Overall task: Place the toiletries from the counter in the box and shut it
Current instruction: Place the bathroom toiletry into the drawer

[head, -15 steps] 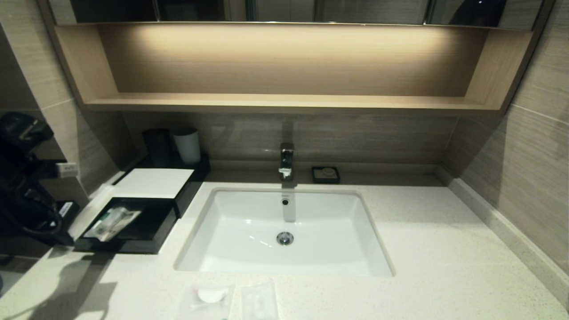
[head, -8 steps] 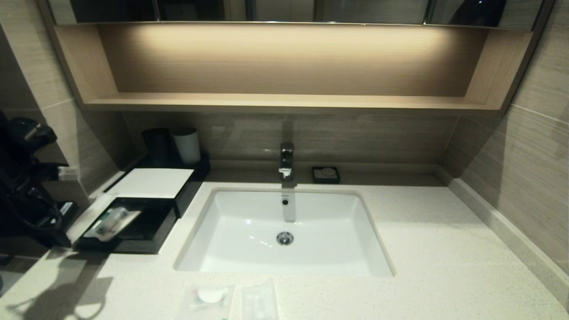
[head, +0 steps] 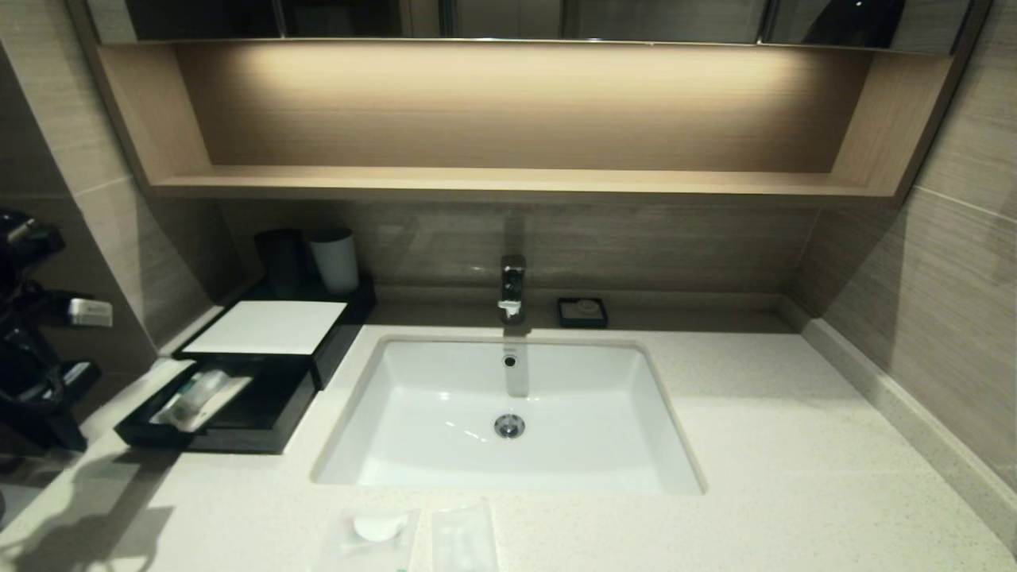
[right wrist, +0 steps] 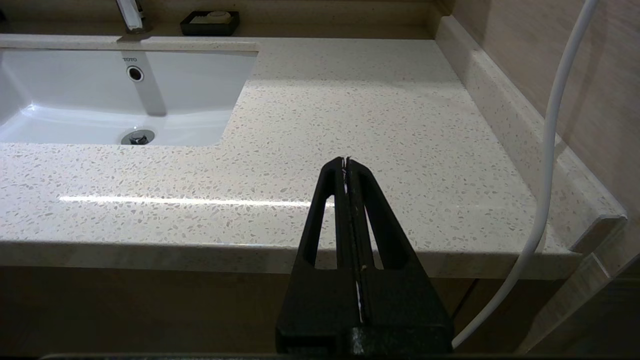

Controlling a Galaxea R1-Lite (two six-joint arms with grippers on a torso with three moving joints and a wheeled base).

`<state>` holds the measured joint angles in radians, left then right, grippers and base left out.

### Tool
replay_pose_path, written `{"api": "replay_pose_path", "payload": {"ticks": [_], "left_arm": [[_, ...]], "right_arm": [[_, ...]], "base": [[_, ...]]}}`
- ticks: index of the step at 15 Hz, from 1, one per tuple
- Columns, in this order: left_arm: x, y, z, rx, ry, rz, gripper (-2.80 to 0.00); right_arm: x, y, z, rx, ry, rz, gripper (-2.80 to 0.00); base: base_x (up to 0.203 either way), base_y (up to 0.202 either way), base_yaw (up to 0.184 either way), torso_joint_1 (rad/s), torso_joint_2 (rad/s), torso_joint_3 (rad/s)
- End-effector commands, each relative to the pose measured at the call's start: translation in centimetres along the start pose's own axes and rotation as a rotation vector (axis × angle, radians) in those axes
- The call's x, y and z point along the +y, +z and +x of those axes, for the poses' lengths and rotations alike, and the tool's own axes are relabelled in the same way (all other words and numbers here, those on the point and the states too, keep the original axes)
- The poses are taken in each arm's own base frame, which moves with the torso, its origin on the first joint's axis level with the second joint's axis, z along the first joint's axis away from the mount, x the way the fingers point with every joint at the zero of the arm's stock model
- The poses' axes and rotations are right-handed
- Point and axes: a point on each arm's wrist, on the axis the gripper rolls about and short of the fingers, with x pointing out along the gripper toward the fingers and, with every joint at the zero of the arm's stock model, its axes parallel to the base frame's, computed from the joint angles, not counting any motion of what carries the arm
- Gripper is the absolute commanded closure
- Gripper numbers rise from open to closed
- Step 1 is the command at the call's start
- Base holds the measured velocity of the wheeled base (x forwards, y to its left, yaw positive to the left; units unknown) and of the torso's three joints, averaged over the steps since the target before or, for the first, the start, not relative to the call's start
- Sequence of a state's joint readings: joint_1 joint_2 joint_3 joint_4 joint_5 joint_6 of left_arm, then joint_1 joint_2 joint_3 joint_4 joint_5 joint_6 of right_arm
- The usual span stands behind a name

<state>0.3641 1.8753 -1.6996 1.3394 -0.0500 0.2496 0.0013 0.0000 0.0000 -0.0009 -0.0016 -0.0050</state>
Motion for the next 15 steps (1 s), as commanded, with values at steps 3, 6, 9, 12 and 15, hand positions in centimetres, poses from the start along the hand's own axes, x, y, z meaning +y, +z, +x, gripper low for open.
{"api": "replay_pose_path", "payload": {"ticks": [3,6,9,12,15], "left_arm": [[0.8,0.2,-0.2,0.016,-0.004,0.024,0.0],[1.4,0.0,0.0,0.047,-0.014,0.049,0.0],[1.6,0.4,0.6,0.078,-0.024,0.054,0.0],[2.1,1.0,1.3,0.097,-0.029,0.046,0.0],[2.5,1.6,1.6,0.098,-0.03,0.042,0.0]], "right_arm": [[0.0,0.0,0.0,0.001,0.0,-0.001,0.0],[0.0,0.0,0.0,0.001,0.0,-0.001,0.0],[0.0,0.0,0.0,0.001,0.0,-0.001,0.0],[0.0,0.0,0.0,0.001,0.0,0.0,0.0],[0.0,0.0,0.0,0.001,0.0,0.0,0.0]], "base": [[0.0,0.0,0.0,0.0,0.0,0.0],[0.0,0.0,0.0,0.0,0.0,0.0],[0.0,0.0,0.0,0.0,0.0,0.0],[0.0,0.0,0.0,0.0,0.0,0.0],[0.0,0.0,0.0,0.0,0.0,0.0]]}}
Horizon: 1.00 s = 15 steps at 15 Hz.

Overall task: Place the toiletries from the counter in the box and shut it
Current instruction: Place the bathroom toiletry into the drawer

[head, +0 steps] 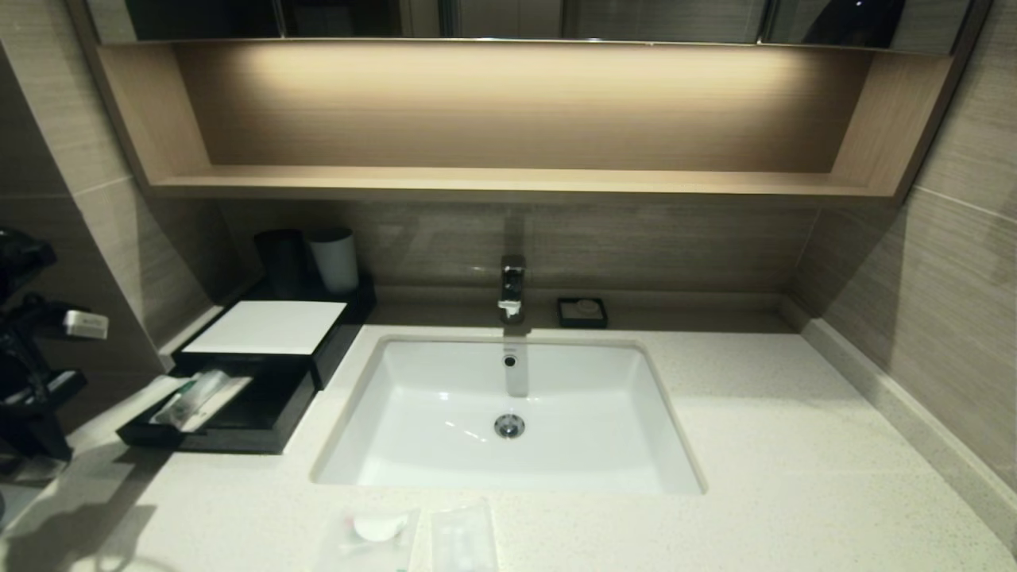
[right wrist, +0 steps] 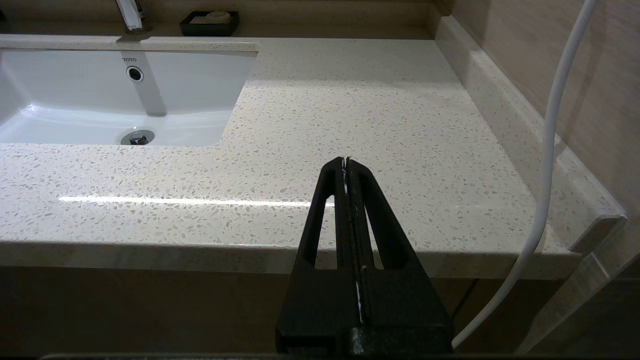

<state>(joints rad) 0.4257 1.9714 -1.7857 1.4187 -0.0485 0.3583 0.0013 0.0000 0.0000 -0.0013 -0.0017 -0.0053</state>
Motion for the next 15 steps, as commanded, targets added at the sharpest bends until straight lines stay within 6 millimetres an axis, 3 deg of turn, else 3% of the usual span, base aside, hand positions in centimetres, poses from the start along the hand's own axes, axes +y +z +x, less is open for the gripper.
{"api": "replay_pose_path", "payload": {"ticks": [1,15], "left_arm": [[0.4,0.8,0.5,0.014,-0.006,-0.001,0.0],[0.9,3.7,2.5,0.052,-0.003,0.041,0.0]], "right_arm": [[0.0,0.0,0.0,0.001,0.0,0.001,0.0],[0.0,0.0,0.0,0.001,0.0,0.0,0.0]], "base": [[0.0,0.0,0.0,0.0,0.0,0.0],[0.0,0.0,0.0,0.0,0.0,0.0]]}}
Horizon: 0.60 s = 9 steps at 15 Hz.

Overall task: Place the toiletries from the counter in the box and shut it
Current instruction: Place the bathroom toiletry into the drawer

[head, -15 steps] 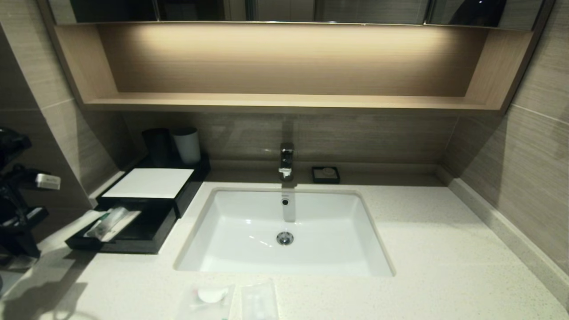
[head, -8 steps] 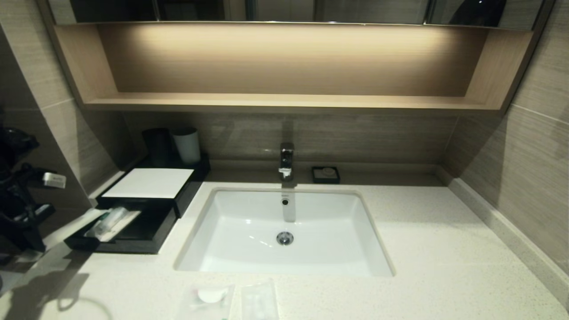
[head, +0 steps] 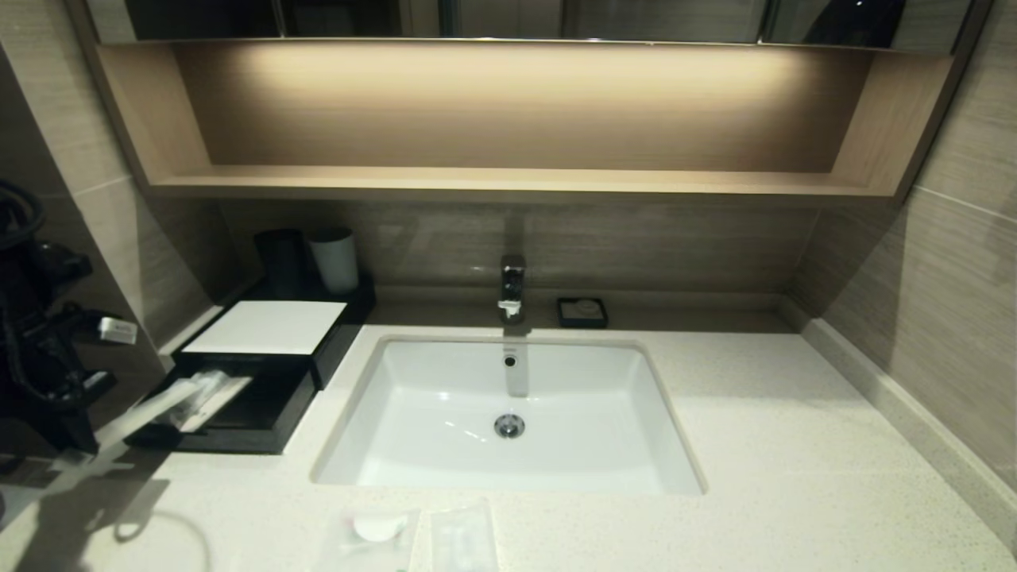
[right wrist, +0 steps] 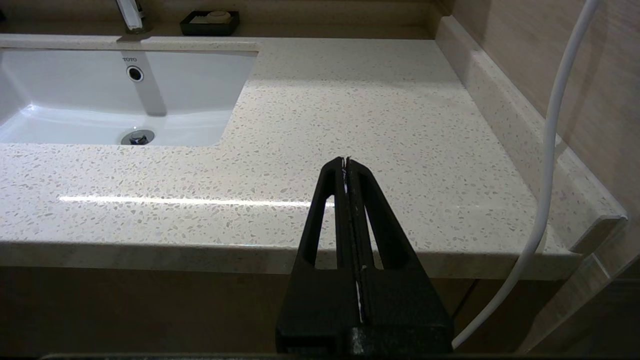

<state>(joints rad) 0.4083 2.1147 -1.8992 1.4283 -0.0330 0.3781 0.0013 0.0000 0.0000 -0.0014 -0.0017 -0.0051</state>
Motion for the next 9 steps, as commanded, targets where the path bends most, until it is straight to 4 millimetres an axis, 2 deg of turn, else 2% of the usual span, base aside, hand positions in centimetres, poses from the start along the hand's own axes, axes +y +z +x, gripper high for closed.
{"api": "replay_pose_path", "payload": {"ticks": [1,9], "left_arm": [[0.1,0.3,0.2,0.005,-0.003,0.012,0.0],[-1.3,1.8,0.9,-0.019,0.004,0.086,0.0]], "right_arm": [[0.0,0.0,0.0,0.001,0.0,0.001,0.0],[0.0,0.0,0.0,0.001,0.0,-0.001,0.0]], "base": [[0.0,0.0,0.0,0.0,0.0,0.0],[0.0,0.0,0.0,0.0,0.0,0.0]]}}
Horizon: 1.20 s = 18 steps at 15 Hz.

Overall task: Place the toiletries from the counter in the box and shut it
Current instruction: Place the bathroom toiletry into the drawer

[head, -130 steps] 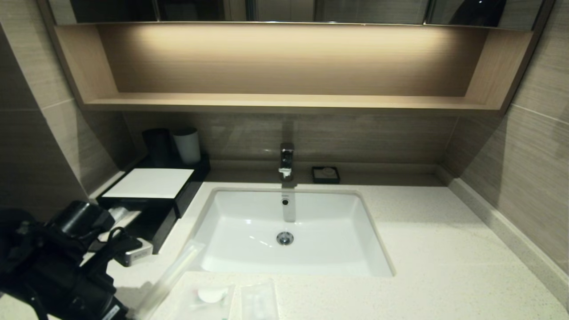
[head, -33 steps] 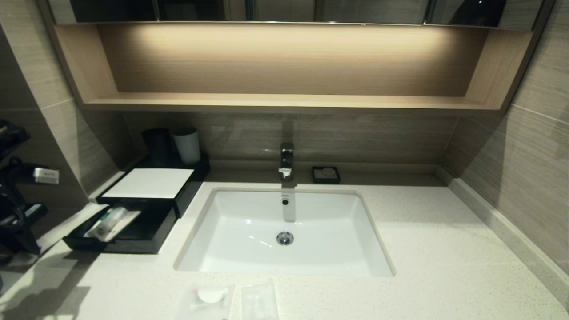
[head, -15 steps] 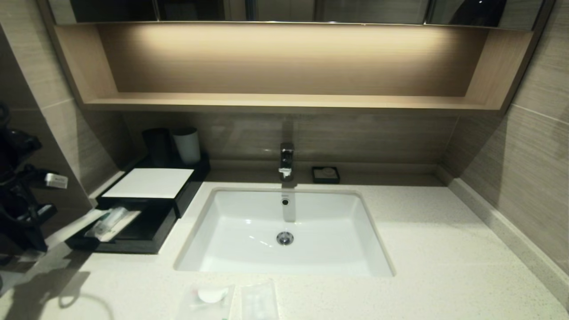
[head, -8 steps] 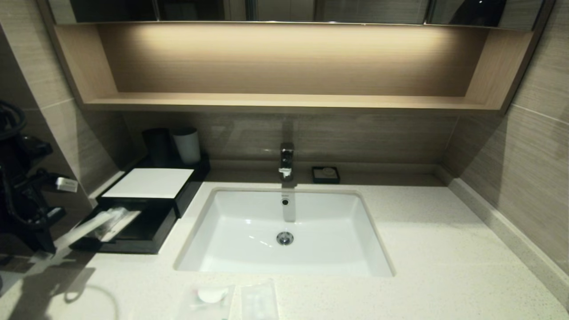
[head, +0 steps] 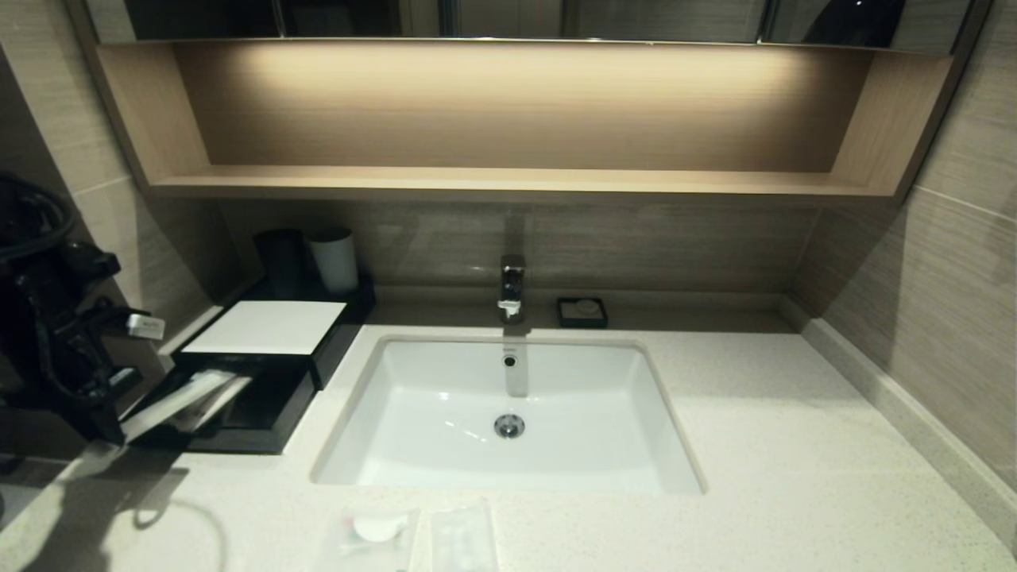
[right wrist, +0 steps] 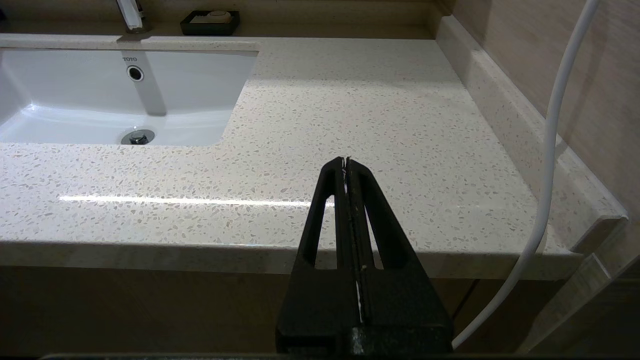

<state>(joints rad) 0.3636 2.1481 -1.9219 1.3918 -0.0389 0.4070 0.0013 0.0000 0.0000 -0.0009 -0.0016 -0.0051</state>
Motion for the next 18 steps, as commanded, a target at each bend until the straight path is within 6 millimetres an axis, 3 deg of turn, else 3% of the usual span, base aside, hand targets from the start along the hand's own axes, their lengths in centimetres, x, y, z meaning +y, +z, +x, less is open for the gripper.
{"api": "replay_pose_path", "payload": {"ticks": [1,18], "left_arm": [[-0.3,0.4,0.4,0.004,-0.002,0.015,0.0],[0.3,3.0,2.0,-0.109,0.04,0.028,0.0]], "right_arm": [[0.0,0.0,0.0,0.001,0.0,-0.001,0.0],[0.0,0.0,0.0,0.001,0.0,0.001,0.0]], "base": [[0.0,0.0,0.0,0.0,0.0,0.0],[0.0,0.0,0.0,0.0,0.0,0.0]]}}
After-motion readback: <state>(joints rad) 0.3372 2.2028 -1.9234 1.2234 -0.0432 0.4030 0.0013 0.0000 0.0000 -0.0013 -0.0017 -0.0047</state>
